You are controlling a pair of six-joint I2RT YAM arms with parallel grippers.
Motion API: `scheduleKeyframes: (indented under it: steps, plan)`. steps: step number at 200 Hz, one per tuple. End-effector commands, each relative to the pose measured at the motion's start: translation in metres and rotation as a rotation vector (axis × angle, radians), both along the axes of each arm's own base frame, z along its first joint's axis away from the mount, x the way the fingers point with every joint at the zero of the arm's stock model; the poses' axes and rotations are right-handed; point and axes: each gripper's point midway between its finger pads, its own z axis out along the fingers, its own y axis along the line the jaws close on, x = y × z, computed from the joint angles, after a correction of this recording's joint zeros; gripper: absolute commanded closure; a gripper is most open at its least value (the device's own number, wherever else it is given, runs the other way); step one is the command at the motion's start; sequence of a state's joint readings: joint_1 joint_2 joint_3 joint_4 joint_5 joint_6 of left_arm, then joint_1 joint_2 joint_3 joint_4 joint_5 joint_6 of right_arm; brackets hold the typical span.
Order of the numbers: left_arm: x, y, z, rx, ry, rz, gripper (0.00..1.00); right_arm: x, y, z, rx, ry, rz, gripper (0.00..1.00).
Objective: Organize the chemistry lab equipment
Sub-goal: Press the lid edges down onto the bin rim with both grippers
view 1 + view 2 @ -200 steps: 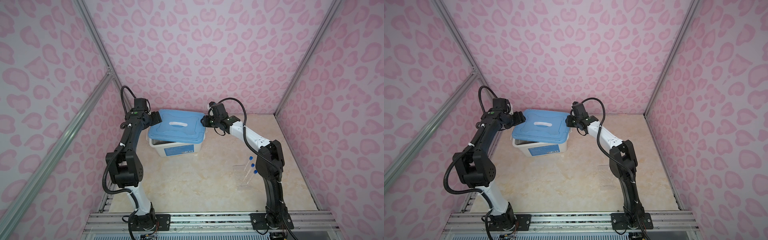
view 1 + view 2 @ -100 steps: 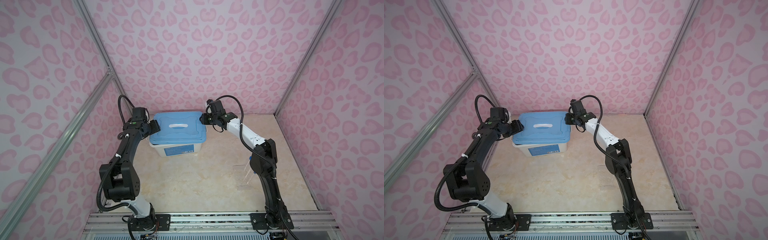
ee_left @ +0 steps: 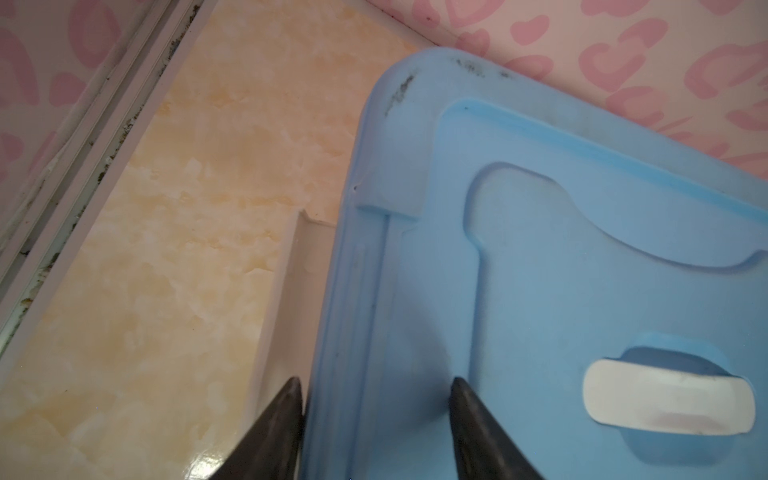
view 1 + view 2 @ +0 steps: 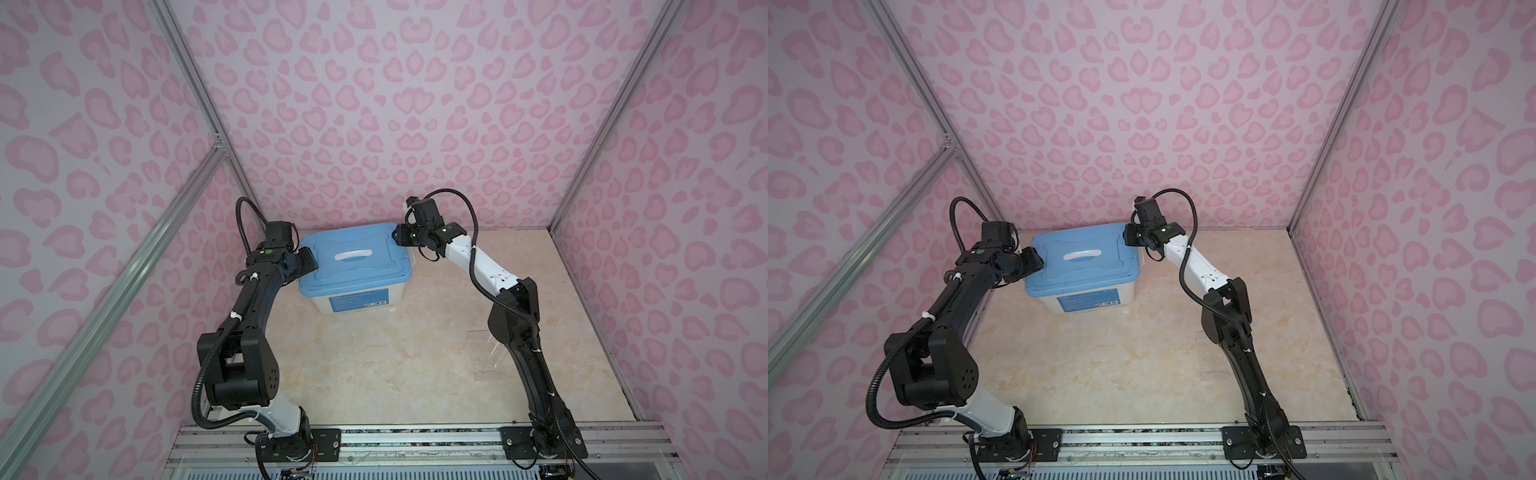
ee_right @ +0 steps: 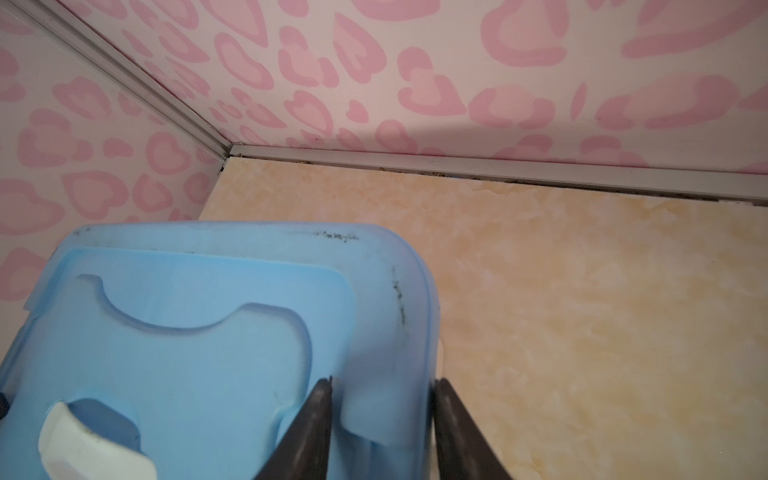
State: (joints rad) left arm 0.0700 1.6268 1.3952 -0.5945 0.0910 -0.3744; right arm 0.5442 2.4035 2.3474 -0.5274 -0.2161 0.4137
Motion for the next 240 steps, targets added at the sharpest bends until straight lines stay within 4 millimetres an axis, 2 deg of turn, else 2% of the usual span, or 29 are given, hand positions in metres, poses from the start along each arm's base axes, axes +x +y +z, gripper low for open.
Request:
scheduleKeyframes:
  steps: [1,44,91,101,103,108,129,160,186,211,224,240]
  plan:
    - [-0.008,-0.005,-0.007,-0.029,0.019,0.006,0.43,-0.021,-0.007,-0.044,-0.086,0.142,0.017,0.59]
    - [-0.006,-0.001,-0.007,-0.013,0.022,0.011,0.42,-0.025,-0.010,-0.039,-0.094,0.126,0.024,0.56]
    - [0.000,0.003,0.010,0.015,-0.001,0.010,0.38,-0.022,-0.034,0.001,-0.074,0.083,-0.005,0.45]
    - [0.002,0.004,0.014,0.020,-0.005,0.012,0.37,-0.019,-0.041,-0.001,-0.067,0.085,-0.022,0.43]
    - [0.002,0.005,0.015,0.022,-0.005,0.013,0.37,-0.020,-0.043,0.010,-0.056,0.069,-0.024,0.43]
    - [0.003,0.006,0.016,0.024,-0.006,0.016,0.37,-0.020,-0.046,0.015,-0.049,0.062,-0.031,0.41]
    - [0.004,0.011,0.031,0.038,-0.032,0.026,0.31,-0.024,-0.056,0.026,-0.039,0.053,-0.037,0.36]
    - [0.002,0.021,0.066,0.021,-0.135,0.052,0.20,-0.036,-0.061,0.050,-0.032,0.014,-0.011,0.31]
    - [-0.002,0.031,0.072,-0.038,-0.180,0.059,0.08,-0.050,-0.065,0.067,-0.022,-0.012,-0.006,0.29]
    - [-0.002,0.037,0.061,-0.118,-0.204,0.056,0.03,-0.072,-0.057,0.083,-0.019,-0.050,0.029,0.27]
    - [0.002,0.032,0.057,-0.140,-0.222,0.019,0.03,-0.088,-0.042,0.087,-0.033,-0.072,0.082,0.27]
    - [0.011,0.028,0.052,-0.177,-0.235,0.000,0.02,-0.102,-0.023,0.083,-0.067,-0.096,0.129,0.28]
